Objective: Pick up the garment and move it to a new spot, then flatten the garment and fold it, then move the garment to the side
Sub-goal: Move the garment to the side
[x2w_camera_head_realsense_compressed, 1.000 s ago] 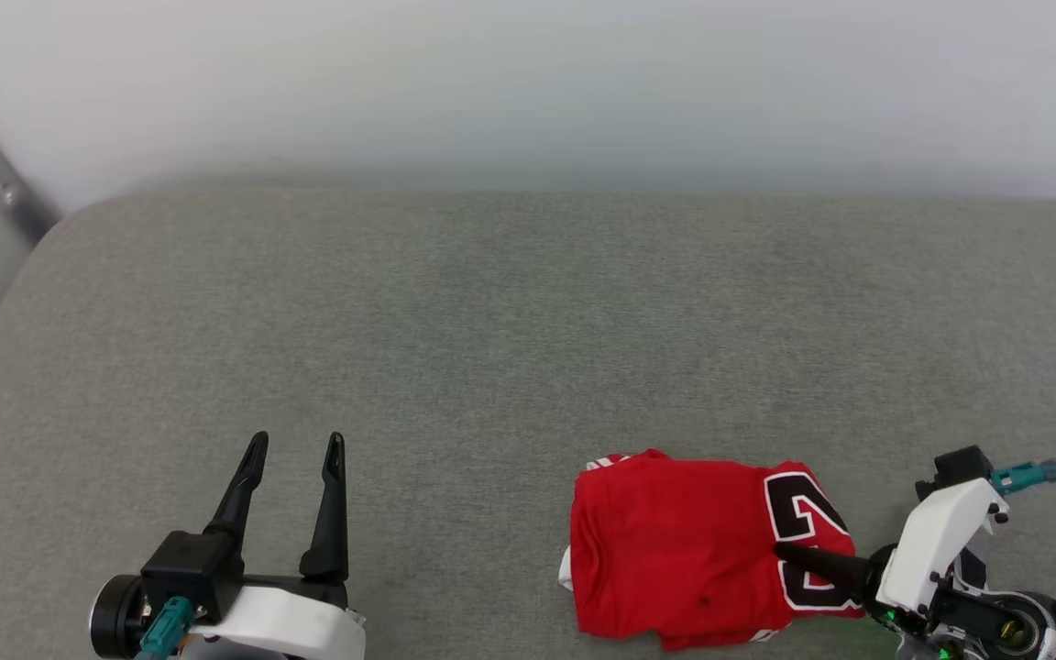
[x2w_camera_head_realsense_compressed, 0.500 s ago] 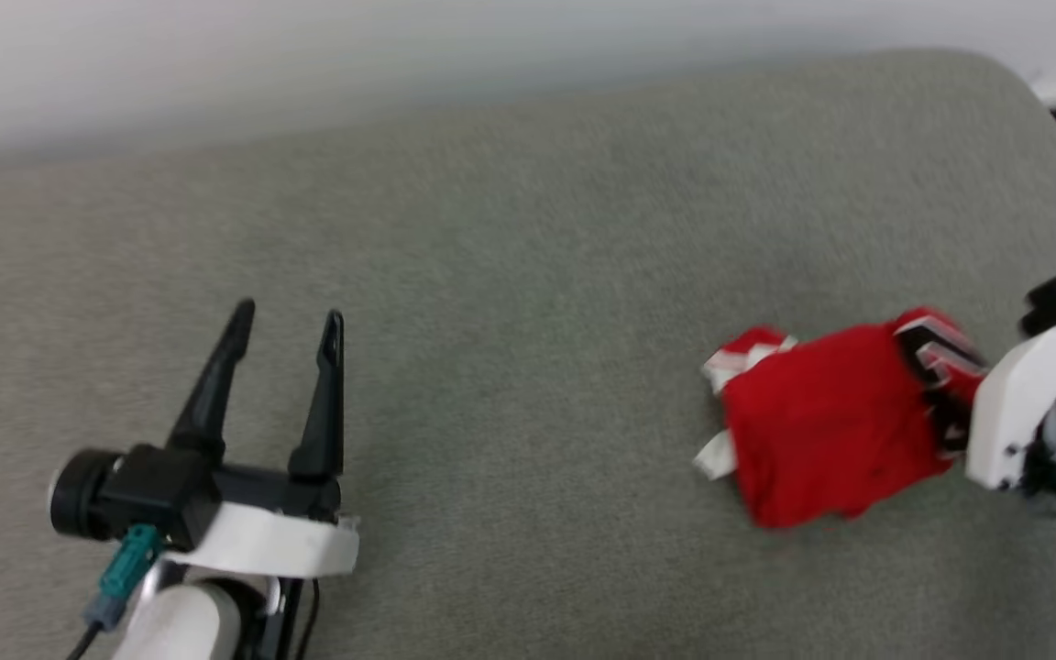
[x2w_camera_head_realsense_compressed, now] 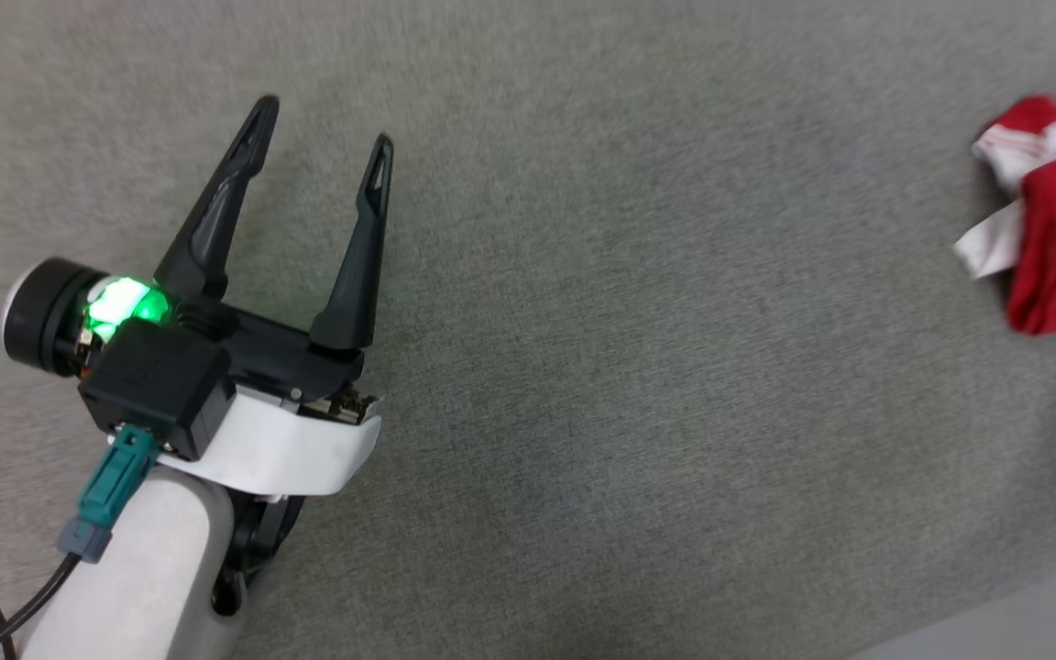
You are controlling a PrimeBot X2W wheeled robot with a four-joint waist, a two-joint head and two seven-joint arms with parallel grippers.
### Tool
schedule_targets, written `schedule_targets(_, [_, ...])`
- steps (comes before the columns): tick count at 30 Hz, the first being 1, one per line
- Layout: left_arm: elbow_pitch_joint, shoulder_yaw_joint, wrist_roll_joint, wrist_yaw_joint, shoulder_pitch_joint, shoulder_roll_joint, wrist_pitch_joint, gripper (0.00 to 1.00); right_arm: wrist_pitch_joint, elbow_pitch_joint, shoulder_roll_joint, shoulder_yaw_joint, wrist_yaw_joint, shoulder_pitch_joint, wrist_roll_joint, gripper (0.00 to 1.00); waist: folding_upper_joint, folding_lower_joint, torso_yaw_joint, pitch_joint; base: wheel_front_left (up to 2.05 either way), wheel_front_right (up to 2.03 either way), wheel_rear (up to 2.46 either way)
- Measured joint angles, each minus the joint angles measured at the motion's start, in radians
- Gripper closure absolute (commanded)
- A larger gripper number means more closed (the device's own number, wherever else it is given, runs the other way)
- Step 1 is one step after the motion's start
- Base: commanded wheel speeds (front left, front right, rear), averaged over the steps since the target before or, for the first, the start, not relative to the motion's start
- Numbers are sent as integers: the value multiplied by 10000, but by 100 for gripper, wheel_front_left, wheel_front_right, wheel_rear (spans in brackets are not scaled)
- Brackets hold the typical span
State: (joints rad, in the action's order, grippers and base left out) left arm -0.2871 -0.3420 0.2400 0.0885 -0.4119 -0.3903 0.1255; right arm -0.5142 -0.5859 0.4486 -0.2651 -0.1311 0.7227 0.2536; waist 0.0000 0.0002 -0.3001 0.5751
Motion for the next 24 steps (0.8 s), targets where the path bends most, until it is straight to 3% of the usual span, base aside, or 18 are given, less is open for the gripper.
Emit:
schedule_targets(3, [-65,-42,-50,-23,-205,-25,-42,0,621,-456,-234,-690,0,334,-545,100,1,0,0,486,0,0,0])
schedule_targets(4, [-61,-38,-69,-21,-240,-36,-71,0,821,-587,-343,-800,0,393,-702,54,0,0,14,607,0,0,0])
schedule_targets(5, [-52,-42,-69,-19,-241,-40,-71,0,1022,-702,-449,-849,0,421,-867,0,0,0,34,695,0,0,0])
schedule_targets(12, [228,-31,61,50,-105,31,138,0,2105,-1243,-635,-1549,-2,452,-1517,0,0,0,150,484,0,0,0])
schedule_targets(18, [926,-84,439,148,493,353,673,0,3204,-884,-71,-2205,-2,-290,-2019,0,0,-1,296,-530,0,0,0])
schedule_targets(24, [1530,-33,805,384,1440,677,1026,0,3868,-360,341,-2096,0,-1787,-1530,0,0,-3,560,-1777,0,0,0])
